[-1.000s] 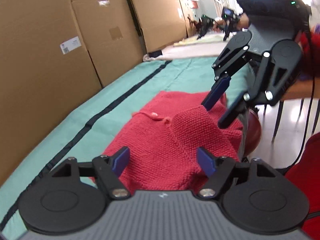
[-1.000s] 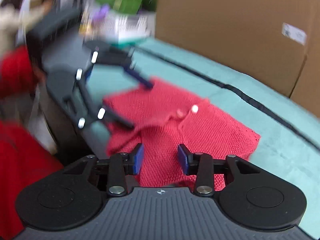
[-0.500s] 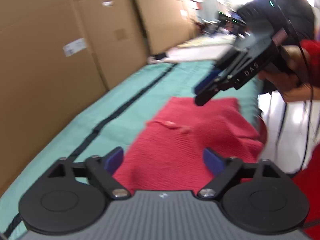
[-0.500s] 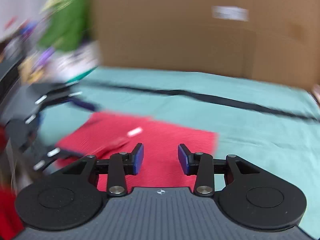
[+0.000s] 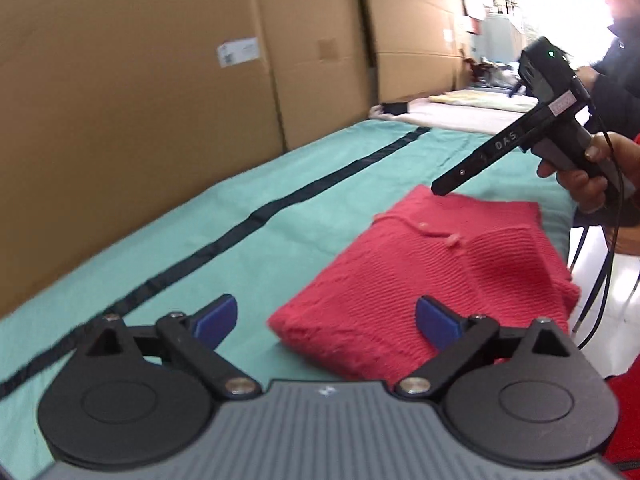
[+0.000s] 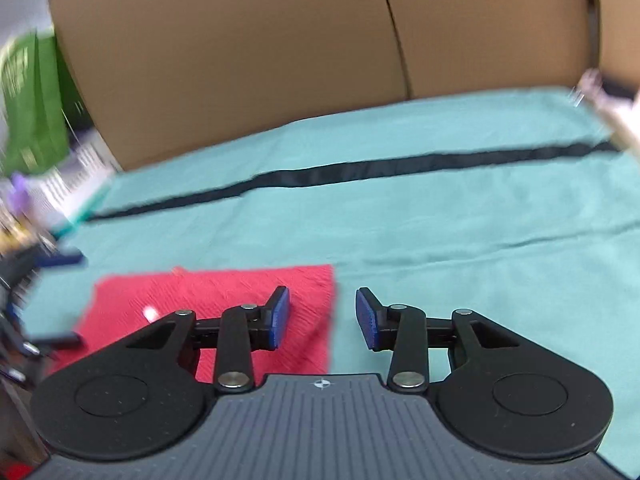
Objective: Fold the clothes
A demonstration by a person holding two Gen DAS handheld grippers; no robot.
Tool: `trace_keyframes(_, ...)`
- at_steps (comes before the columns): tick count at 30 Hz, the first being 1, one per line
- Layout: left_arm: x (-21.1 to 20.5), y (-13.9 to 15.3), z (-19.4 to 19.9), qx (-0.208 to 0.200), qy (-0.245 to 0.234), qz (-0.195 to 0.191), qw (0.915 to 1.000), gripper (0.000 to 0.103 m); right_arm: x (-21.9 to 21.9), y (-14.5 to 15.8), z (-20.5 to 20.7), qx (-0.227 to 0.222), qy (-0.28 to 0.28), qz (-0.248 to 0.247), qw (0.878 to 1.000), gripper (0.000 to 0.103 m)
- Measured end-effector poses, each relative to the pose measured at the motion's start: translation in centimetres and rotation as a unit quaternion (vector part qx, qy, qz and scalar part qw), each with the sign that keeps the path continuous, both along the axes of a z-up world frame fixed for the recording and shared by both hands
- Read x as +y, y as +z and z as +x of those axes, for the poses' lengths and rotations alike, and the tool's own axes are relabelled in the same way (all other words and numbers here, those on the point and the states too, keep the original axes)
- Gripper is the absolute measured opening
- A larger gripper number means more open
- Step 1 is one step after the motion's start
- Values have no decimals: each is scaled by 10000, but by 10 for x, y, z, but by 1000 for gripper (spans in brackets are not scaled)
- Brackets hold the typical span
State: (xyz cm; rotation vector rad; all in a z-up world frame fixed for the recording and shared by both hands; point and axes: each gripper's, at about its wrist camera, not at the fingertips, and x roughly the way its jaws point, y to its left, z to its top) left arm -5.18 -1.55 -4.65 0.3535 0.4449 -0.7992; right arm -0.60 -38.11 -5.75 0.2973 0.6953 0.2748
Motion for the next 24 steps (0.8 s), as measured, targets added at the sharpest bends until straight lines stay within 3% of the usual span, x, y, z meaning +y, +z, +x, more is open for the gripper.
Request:
trace_keyframes(4,2,1,3,134,105,-175,9997,97,-3,-10,16,173,-103,459,9987,41)
trace_keyframes(5,3,2,4,164,121,-220,9995,97,-2,-10,17,197,-62,521,9984,40)
trace_keyframes(6,2,1,5,216,120,-252,9994,97,0,-9,18,219,-15,545,9983,31)
trace_keyframes(10,0,-2,9,390,93,-350,9986,97,8,-3,17,278,214,196,9992,17)
trace_keyframes(15,4,-1,7,404,192,-449,9980,98,14,7,31,201,432,-43,9989,15)
trace_keyframes(19,16,5,2,289,532,-500,9969,98,33,21,57,-70,808,-405,9959,15)
trace_keyframes(24,43,21,-8,91,1030,-651,9925,98,82,45,106,-512,1861,-1017,9759,15)
